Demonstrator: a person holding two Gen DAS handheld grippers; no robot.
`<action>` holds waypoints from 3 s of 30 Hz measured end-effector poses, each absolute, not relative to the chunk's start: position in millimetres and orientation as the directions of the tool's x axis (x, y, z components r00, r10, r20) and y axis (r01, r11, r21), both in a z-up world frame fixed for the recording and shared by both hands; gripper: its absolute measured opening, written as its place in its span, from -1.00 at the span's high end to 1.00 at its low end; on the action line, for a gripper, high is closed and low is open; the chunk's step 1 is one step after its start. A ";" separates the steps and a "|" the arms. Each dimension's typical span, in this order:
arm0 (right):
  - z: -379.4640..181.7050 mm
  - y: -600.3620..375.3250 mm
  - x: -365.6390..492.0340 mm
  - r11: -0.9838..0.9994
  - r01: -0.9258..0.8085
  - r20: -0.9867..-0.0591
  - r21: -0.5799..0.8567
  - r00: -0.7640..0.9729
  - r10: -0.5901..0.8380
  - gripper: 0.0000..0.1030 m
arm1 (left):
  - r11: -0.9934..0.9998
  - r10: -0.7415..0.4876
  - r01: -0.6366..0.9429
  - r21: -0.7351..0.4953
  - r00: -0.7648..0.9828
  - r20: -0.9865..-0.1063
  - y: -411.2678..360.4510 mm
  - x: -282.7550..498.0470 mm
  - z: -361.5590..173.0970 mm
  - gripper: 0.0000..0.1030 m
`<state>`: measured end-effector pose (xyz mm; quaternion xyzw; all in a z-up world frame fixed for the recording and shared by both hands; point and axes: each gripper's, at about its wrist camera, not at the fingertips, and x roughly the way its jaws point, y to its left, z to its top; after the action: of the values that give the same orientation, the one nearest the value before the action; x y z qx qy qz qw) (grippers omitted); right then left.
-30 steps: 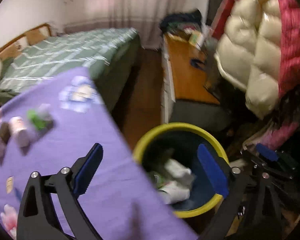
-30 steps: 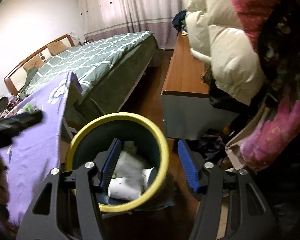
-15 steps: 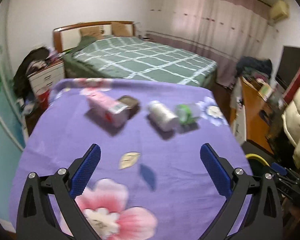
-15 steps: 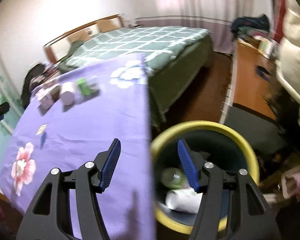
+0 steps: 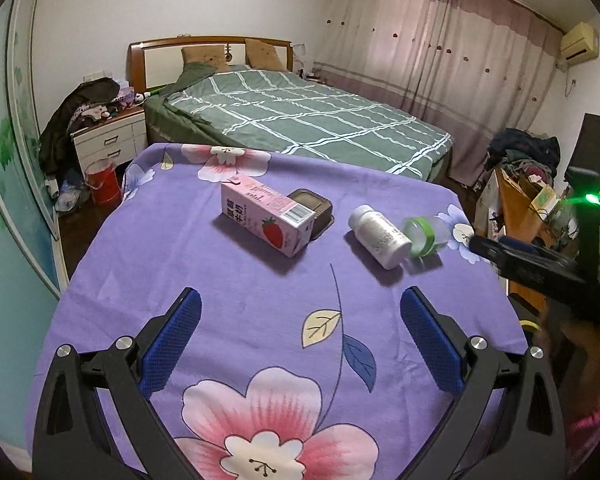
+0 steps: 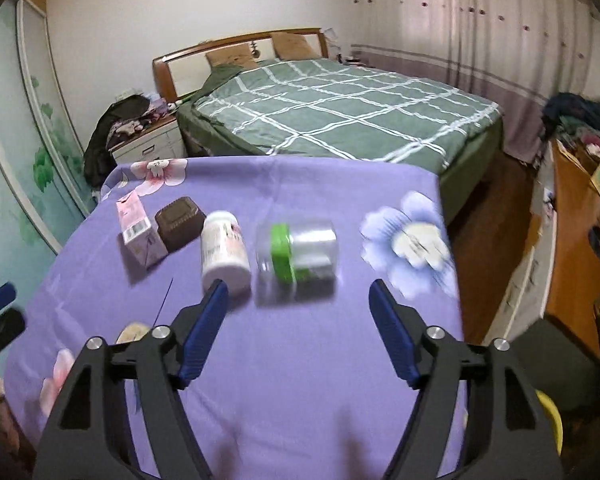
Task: Collect trash
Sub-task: 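Grasp the clear green-lidded jar with the right gripper, then carry the jar with the right gripper and release it into the bin, then reach the left gripper toward the pink strawberry milk carton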
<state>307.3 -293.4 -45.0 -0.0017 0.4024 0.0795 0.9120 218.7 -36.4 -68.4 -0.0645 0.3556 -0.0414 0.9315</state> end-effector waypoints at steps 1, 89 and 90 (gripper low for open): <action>-49.5 -290.4 316.8 0.988 -0.147 -0.744 0.052 0.654 0.136 -0.45 | 0.988 -0.123 0.029 -0.153 0.743 -0.658 -35.1 220.0 -69.4 -0.90; -104.7 -470.5 145.7 0.952 0.293 -0.784 0.093 0.611 -0.111 -0.42 | 0.962 0.135 -0.272 -0.039 0.590 -0.796 -46.0 396.0 -159.3 -0.90; -104.3 -471.5 145.0 0.951 0.294 -0.783 0.094 0.612 -0.112 -0.43 | 0.959 0.137 -0.280 -0.041 0.588 -0.797 -40.3 394.7 -159.1 -0.90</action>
<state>145.0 -471.5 -104.3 0.1071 0.4255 -0.1137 0.8914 394.7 -40.3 -159.1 -0.0813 0.4385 0.1176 0.8873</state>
